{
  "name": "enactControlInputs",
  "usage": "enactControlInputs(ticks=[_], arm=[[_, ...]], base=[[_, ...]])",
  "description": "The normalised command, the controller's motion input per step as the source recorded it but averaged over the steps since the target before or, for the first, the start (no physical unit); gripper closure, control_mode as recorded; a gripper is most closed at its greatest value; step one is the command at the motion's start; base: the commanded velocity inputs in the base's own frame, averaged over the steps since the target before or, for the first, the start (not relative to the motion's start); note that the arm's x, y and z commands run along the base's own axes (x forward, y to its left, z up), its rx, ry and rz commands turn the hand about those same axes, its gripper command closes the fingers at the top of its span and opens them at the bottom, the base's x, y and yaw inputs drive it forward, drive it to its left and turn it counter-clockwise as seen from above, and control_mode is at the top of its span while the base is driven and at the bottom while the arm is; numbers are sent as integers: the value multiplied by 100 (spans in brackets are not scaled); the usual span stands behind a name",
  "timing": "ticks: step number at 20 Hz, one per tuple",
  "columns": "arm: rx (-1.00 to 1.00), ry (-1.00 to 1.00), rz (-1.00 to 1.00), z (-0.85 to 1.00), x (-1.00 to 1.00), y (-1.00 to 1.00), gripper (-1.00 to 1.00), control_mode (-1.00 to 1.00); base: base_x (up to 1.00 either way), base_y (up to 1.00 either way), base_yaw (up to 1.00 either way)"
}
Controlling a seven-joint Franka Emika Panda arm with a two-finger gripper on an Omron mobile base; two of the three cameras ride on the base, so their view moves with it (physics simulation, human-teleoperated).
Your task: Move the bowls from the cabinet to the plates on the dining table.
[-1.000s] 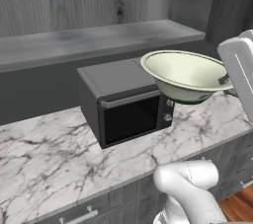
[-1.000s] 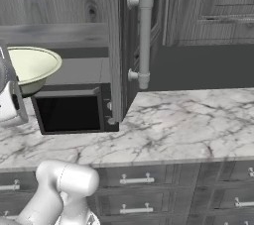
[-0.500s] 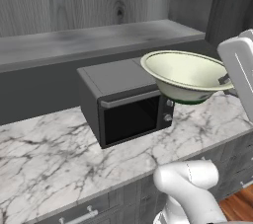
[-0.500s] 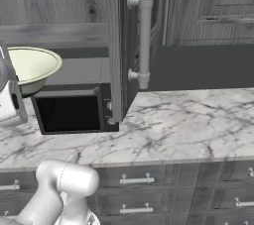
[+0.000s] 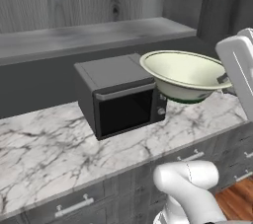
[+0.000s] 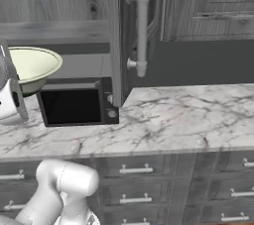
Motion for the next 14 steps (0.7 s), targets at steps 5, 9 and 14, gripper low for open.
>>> enactControlInputs(ticks=[5, 9, 14], arm=[[0, 0, 0, 0, 0, 0, 100, 100], [0, 0, 0, 0, 0, 0, 100, 100], [0, 0, 0, 0, 0, 0, 100, 100]], base=[[-97, 0, 0], [-78, 6, 8], [-46, 21, 31]])
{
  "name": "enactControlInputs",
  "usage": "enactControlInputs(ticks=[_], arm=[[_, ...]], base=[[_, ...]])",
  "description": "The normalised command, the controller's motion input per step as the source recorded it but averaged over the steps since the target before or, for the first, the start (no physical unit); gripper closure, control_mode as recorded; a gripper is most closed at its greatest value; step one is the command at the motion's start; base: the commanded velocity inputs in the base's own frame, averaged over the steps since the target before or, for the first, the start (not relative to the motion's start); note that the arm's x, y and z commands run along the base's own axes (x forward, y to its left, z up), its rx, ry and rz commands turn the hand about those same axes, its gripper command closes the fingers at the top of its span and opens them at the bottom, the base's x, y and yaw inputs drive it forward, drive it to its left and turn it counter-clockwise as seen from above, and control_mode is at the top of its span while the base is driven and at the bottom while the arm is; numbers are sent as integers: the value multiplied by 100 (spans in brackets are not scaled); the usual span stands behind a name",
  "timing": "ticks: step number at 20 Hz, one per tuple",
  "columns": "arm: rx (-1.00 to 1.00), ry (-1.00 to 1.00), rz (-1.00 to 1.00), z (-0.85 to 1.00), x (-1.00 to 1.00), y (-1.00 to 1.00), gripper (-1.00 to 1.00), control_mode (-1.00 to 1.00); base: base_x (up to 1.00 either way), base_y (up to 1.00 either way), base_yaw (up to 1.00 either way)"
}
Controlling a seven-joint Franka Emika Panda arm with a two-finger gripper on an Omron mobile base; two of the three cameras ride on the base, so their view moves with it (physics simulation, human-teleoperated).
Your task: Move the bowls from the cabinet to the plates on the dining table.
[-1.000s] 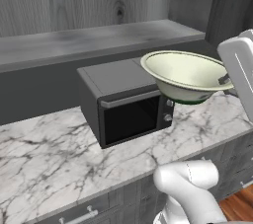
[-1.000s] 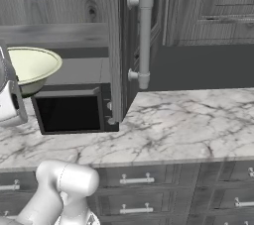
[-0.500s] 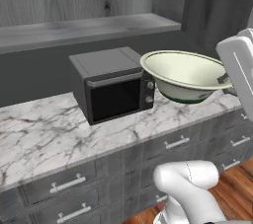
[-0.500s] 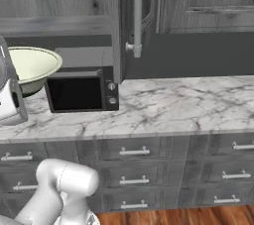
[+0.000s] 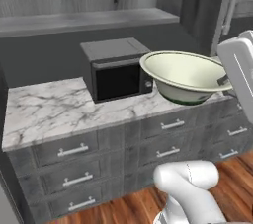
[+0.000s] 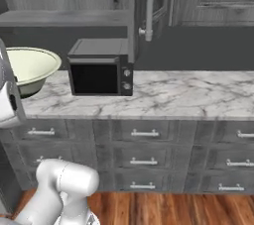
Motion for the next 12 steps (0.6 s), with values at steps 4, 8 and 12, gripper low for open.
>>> enactControlInputs(ticks=[4, 8, 12], arm=[[0, 0, 0, 0, 0, 0, 100, 100], [0, 0, 0, 0, 0, 0, 100, 100], [0, 0, 0, 0, 0, 0, 100, 100]], base=[[-43, 10, 49], [-30, 0, 54], [-30, 0, 54]])
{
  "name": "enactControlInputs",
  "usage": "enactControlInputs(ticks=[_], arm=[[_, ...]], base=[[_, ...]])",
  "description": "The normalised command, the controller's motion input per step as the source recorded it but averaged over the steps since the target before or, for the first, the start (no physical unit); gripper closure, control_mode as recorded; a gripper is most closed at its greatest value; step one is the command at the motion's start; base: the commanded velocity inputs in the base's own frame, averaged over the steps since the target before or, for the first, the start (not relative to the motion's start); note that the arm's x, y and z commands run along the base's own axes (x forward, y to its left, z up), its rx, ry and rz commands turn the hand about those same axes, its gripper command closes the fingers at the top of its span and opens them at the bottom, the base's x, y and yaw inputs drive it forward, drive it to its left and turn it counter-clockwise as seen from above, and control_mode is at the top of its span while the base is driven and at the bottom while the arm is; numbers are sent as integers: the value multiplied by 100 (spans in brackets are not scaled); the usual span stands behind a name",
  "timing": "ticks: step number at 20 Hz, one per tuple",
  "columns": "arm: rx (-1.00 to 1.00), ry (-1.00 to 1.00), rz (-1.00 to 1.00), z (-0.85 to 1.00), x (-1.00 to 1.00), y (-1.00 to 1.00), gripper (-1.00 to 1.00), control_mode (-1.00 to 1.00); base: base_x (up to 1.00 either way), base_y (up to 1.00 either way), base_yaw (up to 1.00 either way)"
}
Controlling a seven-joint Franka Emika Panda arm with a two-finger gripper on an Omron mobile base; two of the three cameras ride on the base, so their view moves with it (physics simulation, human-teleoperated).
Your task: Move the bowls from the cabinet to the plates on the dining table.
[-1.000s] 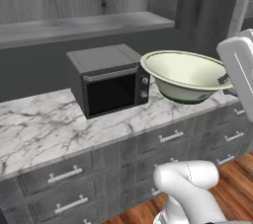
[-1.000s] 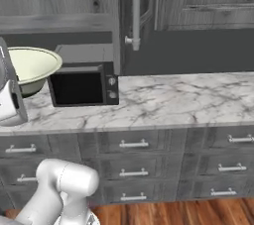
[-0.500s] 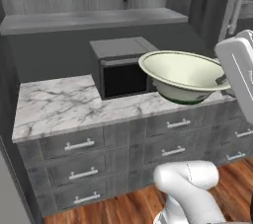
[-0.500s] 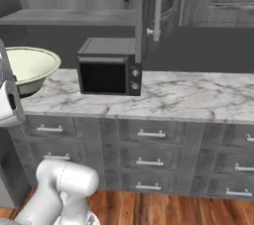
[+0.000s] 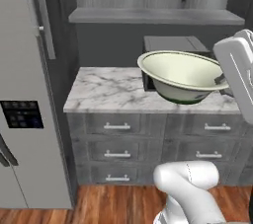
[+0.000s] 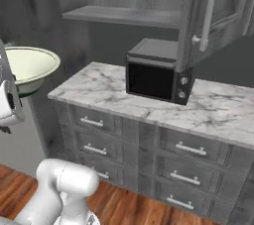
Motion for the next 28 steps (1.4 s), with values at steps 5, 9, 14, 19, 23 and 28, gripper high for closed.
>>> enactControlInputs(ticks=[5, 9, 14, 19, 23, 28], arm=[[0, 0, 0, 0, 0, 0, 100, 100], [0, 0, 0, 0, 0, 0, 100, 100], [0, 0, 0, 0, 0, 0, 100, 100], [0, 0, 0, 0, 0, 0, 100, 100], [0, 0, 0, 0, 0, 0, 100, 100], [0, 0, 0, 0, 0, 0, 100, 100]], base=[[-43, 0, 54], [-46, 0, 53], [-20, 35, 59], [0, 66, 64], [0, 54, 64], [14, 39, 60]])
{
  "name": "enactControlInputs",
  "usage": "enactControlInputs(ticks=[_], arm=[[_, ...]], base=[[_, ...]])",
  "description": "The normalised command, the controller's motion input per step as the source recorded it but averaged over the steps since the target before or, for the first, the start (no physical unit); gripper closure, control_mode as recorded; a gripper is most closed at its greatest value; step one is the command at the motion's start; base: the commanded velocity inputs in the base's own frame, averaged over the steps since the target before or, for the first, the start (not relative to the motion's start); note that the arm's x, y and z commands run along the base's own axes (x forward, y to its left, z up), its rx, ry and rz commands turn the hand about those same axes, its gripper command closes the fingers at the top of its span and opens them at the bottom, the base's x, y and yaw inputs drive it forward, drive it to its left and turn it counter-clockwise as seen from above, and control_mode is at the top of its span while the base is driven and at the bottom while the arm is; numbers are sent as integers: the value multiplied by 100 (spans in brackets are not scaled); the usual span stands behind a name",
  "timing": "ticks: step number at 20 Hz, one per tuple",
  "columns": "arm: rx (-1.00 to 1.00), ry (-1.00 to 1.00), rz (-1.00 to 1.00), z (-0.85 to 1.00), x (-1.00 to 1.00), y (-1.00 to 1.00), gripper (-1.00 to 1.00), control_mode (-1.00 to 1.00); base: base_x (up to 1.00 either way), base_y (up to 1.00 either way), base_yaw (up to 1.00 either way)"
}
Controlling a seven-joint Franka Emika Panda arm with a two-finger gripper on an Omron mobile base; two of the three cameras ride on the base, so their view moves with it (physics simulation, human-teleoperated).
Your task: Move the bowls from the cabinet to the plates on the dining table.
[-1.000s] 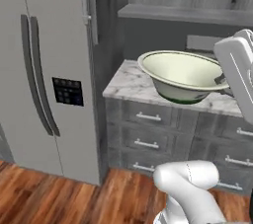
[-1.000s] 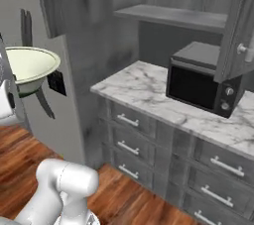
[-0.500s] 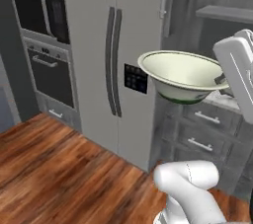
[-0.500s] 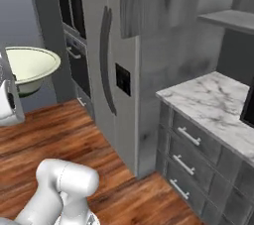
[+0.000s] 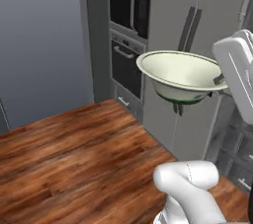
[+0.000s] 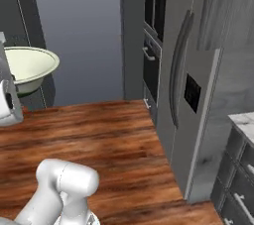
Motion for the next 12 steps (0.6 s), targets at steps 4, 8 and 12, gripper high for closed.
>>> enactControlInputs(ticks=[4, 8, 12], arm=[[0, 0, 0, 0, 0, 0, 100, 100], [0, 0, 0, 0, 0, 0, 100, 100], [0, 0, 0, 0, 0, 0, 100, 100]], base=[[26, 34, 56], [68, 12, 34], [99, 0, 1]])
